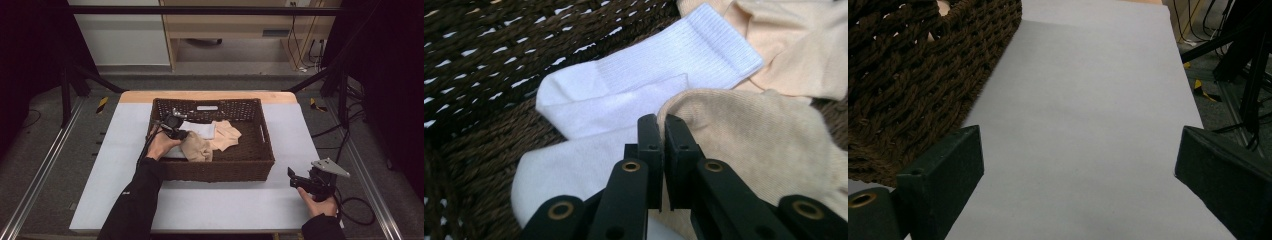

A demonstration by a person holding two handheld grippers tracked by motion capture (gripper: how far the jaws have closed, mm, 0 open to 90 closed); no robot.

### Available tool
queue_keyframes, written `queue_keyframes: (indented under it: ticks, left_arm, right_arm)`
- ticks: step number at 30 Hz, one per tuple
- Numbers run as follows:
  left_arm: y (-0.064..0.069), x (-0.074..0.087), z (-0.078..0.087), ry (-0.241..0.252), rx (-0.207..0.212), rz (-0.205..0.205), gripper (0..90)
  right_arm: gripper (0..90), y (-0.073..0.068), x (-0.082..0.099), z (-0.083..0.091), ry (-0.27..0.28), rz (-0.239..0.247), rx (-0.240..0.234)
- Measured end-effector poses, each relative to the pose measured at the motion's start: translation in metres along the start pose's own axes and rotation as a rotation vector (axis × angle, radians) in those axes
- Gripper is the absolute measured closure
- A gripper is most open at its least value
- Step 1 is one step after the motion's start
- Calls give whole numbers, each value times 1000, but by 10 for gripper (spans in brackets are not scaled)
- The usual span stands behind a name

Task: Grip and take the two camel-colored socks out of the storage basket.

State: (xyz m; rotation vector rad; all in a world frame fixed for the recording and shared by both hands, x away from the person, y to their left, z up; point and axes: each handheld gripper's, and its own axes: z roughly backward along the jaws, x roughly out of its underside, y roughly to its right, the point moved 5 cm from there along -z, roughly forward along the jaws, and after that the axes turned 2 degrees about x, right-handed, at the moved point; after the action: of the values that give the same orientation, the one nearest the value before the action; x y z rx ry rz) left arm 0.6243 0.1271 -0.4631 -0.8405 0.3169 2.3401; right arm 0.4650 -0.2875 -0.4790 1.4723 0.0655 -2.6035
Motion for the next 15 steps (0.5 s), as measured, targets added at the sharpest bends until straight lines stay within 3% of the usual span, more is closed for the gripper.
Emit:
queue_keyframes:
  ticks: [2,6,10,15]
  left_arm:
    - [3,-3,6,38,15,14,866]
    - [8,-9,24,124,31,-3,867]
    - [12,-19,51,267,43,4,867]
    - [17,-27,86,405,56,15,869]
  right_arm:
    - [57,0,0,0,0,-2,0]
    - [55,1,0,0,-1,-5,4]
    - [56,1,0,0,-3,-8,6]
    - [55,2,0,0,-1,-5,8]
